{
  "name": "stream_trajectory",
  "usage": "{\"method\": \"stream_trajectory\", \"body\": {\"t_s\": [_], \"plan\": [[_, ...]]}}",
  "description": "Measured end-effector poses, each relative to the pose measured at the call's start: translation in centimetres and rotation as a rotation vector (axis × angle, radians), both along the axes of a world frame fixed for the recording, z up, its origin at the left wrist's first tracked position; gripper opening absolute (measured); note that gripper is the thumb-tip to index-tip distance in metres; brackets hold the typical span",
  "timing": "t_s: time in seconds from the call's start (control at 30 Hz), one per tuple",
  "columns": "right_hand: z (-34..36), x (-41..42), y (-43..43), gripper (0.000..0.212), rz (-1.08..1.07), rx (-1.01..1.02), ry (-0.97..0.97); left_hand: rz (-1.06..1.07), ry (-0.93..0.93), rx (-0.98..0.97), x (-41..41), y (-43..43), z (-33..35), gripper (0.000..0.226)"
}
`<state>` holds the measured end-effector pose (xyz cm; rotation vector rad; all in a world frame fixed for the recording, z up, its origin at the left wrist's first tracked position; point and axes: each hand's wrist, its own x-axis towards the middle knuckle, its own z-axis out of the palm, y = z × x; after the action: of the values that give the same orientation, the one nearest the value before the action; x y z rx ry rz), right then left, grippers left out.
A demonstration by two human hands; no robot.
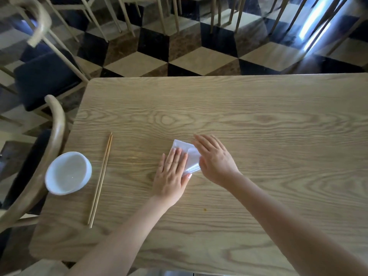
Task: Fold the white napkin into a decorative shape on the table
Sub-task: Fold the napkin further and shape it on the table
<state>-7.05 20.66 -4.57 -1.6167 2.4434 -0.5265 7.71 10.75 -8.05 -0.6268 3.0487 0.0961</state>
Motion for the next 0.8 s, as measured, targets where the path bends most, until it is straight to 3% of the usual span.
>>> {"method": "stream_trajectory", "body": {"t_s": [0.13,0.23,0.33,0.4,0.5,0.6,0.7,0.8], "plan": [[-2.9,1.4,-1.0,0.049,0.086,0.102,0.006,-0.014,-0.028,0.001,0.8,-0.3,0.0,0.057],[-3.7,1.0,0.6,0.053,0.054,0.12,0.124,0.047,0.015,0.072,2.4,-0.8,0.0,0.058],[-4.2,0.4,2.6,0.053,-0.032,0.123,0.112,0.116,0.068,0.161,3.3,-0.8,0.2,0.057],[-4.5,-0.1,3.6,0.053,-0.081,0.12,0.092,0.196,0.127,0.282,3.0,-1.0,0.6,0.054],[-4.6,-0.1,3.7,0.054,-0.089,0.136,0.078,0.498,0.323,0.576,0.9,-1.6,1.7,0.056],[-4.6,0.0,3.4,0.055,-0.086,0.159,0.03,0.751,0.234,0.86,-2.4,-3.1,3.3,0.055],[-4.1,-0.4,3.3,0.052,-0.092,0.172,-0.036,0.732,0.058,1.029,-3.8,-4.3,5.0,0.013],[-2.2,-1.2,2.6,0.058,-0.125,0.099,-0.165,0.572,0.093,1.111,-3.6,-4.7,6.6,0.01]]}}
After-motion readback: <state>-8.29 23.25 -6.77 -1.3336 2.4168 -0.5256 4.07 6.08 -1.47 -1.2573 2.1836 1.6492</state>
